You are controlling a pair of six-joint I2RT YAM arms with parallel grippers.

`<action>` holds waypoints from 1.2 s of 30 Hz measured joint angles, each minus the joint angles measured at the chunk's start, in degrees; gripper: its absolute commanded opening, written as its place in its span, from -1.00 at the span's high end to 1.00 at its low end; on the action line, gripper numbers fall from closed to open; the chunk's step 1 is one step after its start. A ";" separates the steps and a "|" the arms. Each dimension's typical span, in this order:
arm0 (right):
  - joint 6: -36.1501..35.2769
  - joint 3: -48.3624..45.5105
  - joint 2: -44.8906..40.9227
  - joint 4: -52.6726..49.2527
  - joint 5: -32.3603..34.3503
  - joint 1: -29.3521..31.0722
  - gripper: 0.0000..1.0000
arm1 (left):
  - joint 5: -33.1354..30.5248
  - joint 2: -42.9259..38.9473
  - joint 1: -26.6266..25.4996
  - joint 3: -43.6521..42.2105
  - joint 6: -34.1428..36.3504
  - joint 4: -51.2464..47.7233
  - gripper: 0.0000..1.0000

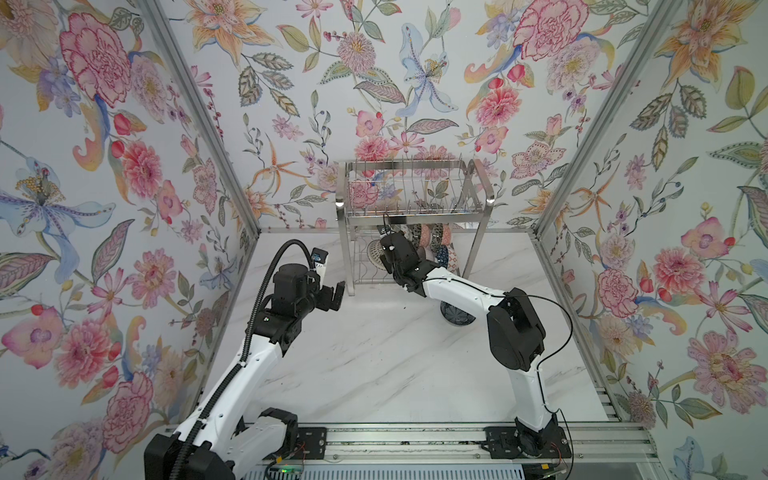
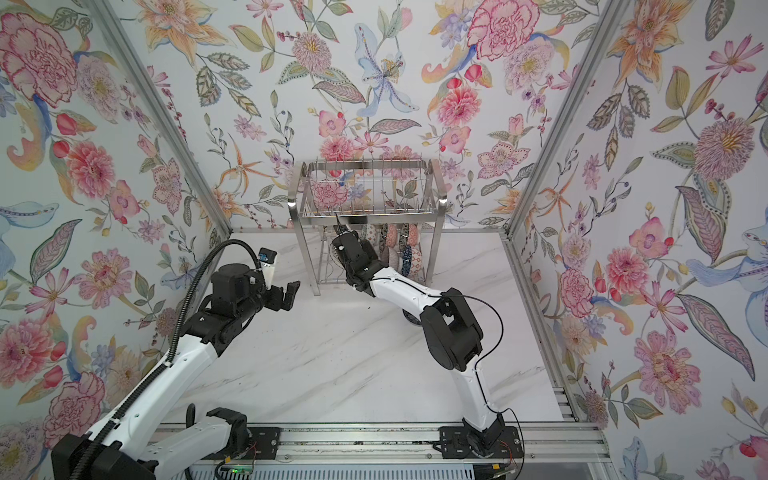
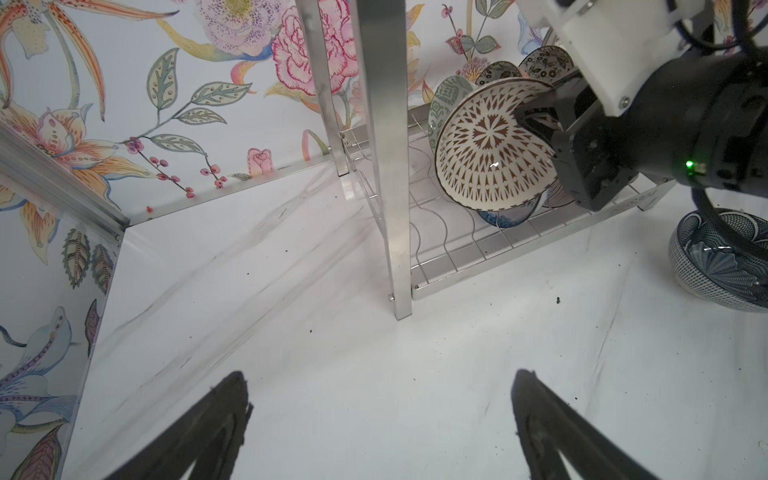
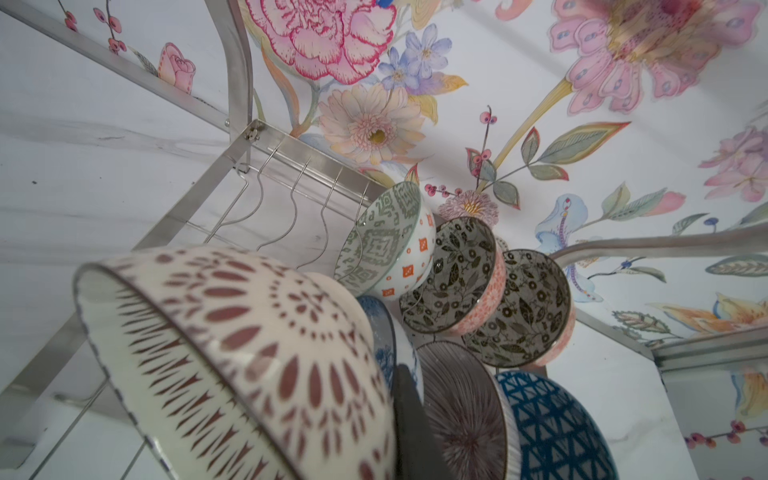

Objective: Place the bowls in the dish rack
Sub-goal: 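Carry brown-and-white bowl into the rack with right gripper, then lower brown-and-white bowl into a rack slot and open right gripper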

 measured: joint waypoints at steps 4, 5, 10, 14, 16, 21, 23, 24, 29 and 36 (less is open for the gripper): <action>-3.48 5.20 4.87 3.04 1.53 -0.87 1.00 | 0.02 -0.35 0.13 0.83 0.24 -0.79 -0.99; -4.35 6.25 6.01 3.91 1.99 -1.05 1.00 | 0.02 -0.35 0.13 1.09 0.24 -0.94 -0.99; -9.88 12.13 13.03 9.46 5.16 -1.40 1.00 | 0.20 -0.35 0.26 1.62 0.33 -1.09 -0.99; -14.16 17.66 19.28 13.77 7.80 -1.40 1.00 | 0.28 -0.35 0.66 1.62 0.44 -1.11 -0.98; -16.52 21.55 23.04 15.41 9.42 -1.40 1.00 | 0.33 -0.37 0.92 1.62 0.44 -1.09 -0.99; -21.20 33.22 32.83 18.21 13.16 -1.66 1.00 | 0.39 -0.37 1.16 1.62 0.44 -1.09 -0.99; -22.53 37.68 36.13 18.69 14.10 -1.86 1.00 | 0.42 -0.37 1.36 1.62 0.44 -1.09 -0.99; -23.15 39.52 37.62 18.88 14.34 -1.97 1.00 | 0.44 -0.37 1.49 1.62 0.46 -1.07 -0.99; -24.35 42.18 39.91 20.37 15.13 -2.60 1.00 | 0.46 -0.48 1.86 1.22 0.44 -1.05 -0.99; -24.17 45.75 41.27 21.07 13.86 -3.87 1.00 | 1.57 -0.70 2.19 0.85 0.44 -1.03 -0.99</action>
